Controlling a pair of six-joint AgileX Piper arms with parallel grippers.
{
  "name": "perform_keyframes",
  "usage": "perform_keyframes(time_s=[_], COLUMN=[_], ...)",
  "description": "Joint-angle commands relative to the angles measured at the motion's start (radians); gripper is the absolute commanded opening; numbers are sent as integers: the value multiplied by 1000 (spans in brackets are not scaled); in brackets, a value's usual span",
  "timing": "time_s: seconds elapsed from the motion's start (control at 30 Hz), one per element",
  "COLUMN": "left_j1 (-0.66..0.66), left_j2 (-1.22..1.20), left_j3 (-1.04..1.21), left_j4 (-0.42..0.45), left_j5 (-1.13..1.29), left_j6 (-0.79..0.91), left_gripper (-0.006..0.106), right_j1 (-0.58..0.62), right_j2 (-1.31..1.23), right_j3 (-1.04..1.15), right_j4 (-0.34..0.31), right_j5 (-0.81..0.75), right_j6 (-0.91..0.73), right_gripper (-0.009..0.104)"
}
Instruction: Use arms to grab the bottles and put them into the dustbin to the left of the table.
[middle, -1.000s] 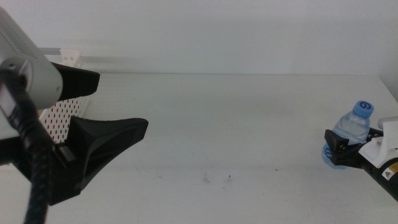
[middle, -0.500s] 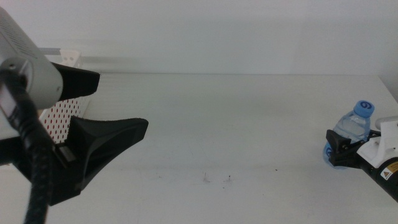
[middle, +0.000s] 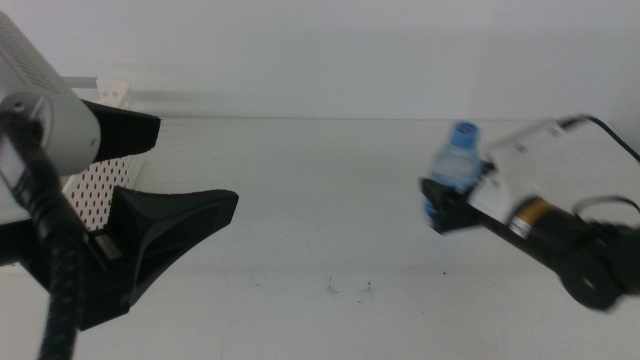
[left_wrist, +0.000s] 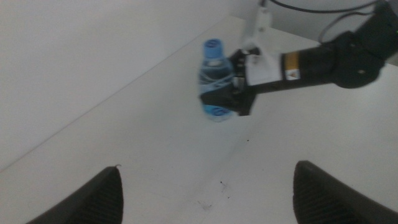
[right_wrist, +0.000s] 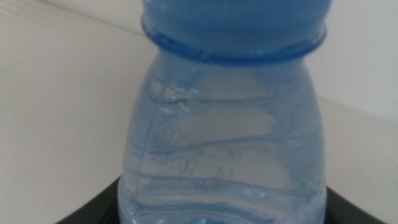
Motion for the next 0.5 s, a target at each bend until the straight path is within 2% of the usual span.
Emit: perform_keyframes(time_s=[0.0,0.47], left_j1=[-2,-2], left_j2=[-5,-5], left_j3=[6,6], left_j4=[0,0], left_j5=[-11,-11], left_j6=[-4,-4], left_gripper=[94,94], right_j1=[48,186], right_j2=[0,262], right_j3=[-100,-499], right_j4=[0,-36], right_j5=[28,126], right_j6=[-10,36], right_gripper=[-3,-3])
